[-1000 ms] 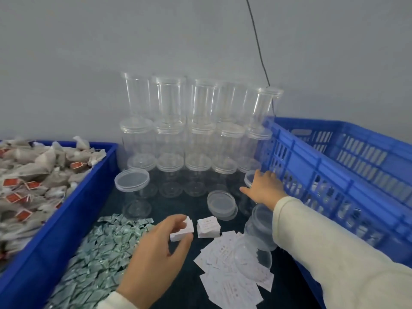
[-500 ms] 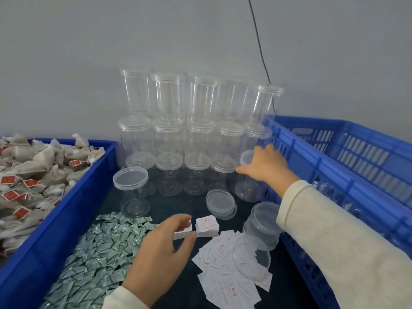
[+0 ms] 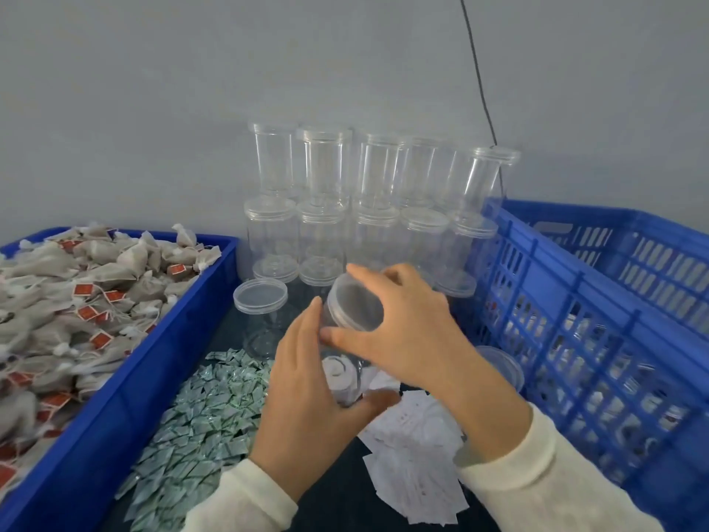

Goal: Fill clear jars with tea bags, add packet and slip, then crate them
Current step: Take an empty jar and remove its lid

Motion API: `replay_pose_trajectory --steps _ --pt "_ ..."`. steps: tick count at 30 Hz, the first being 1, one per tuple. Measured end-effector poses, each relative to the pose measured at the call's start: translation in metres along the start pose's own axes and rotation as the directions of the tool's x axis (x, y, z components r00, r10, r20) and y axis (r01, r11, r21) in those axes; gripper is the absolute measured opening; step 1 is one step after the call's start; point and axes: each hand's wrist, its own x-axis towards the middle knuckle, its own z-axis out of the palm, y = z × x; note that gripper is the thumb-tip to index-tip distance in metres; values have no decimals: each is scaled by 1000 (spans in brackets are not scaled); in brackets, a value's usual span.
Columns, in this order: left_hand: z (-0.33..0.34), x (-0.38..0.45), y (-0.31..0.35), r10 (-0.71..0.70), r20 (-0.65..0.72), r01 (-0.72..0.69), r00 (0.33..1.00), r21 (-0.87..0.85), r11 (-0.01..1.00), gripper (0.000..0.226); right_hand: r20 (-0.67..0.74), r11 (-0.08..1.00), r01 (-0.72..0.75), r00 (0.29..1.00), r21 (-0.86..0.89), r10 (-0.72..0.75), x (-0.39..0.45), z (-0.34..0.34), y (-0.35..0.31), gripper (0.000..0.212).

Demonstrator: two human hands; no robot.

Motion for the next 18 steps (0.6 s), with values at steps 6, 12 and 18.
replay_pose_trajectory --steps 6,12,18 --pt "-1 -26 -25 -76 -99 80 992 43 996 100 64 986 1 998 164 -12 -32 47 -2 96" --pt "-2 -38 -36 25 -37 -5 999 463 887 91 239 959 -114 970 260 51 -35 62 4 105" --pt "4 -39 -46 188 -53 -116 981 618 777 78 320 949 -245 931 198 174 -33 58 11 106"
